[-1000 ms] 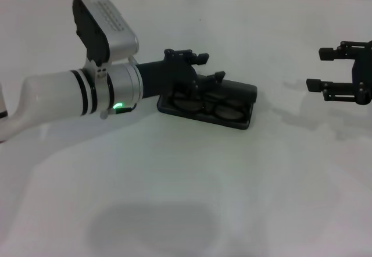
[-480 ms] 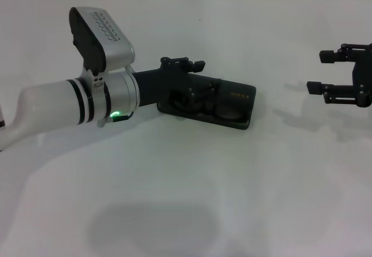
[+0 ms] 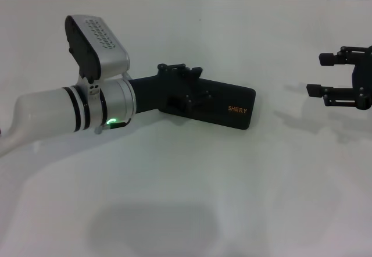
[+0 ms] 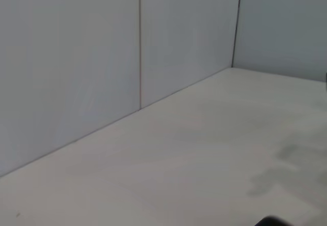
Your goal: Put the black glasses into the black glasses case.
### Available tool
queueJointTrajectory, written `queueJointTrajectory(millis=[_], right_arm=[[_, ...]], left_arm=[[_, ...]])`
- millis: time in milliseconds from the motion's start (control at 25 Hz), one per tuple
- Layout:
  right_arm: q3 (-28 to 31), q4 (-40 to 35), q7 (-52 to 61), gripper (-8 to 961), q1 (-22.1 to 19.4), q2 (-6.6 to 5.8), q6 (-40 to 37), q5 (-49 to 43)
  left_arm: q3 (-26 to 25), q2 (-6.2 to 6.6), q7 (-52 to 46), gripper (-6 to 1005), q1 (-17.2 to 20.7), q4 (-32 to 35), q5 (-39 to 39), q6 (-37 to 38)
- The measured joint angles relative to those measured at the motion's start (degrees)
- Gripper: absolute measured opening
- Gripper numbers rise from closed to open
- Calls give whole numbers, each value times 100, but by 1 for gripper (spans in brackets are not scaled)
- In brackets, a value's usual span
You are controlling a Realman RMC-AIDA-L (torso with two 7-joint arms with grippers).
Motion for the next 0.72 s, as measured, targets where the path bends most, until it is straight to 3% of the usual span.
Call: queueJointTrajectory(millis=[120,400,640,720], right_arm=[[15,-33,-75,791,-8,5,-46,137],[-17,367,-705,806,63,-13,-455,1250],[-106,1088,-1377,828,413,25,-1332,1445],[-120,1417,-1796,853,509,26,-1640,1544]], left_arm=[[0,20,97,712,17,-45,-120,692],[-4,204,175,716,166,-498,-526,3863],[7,349,126,720,503,-969,-553,4628],[8,407,150,776,597,-1067,-439,4832]])
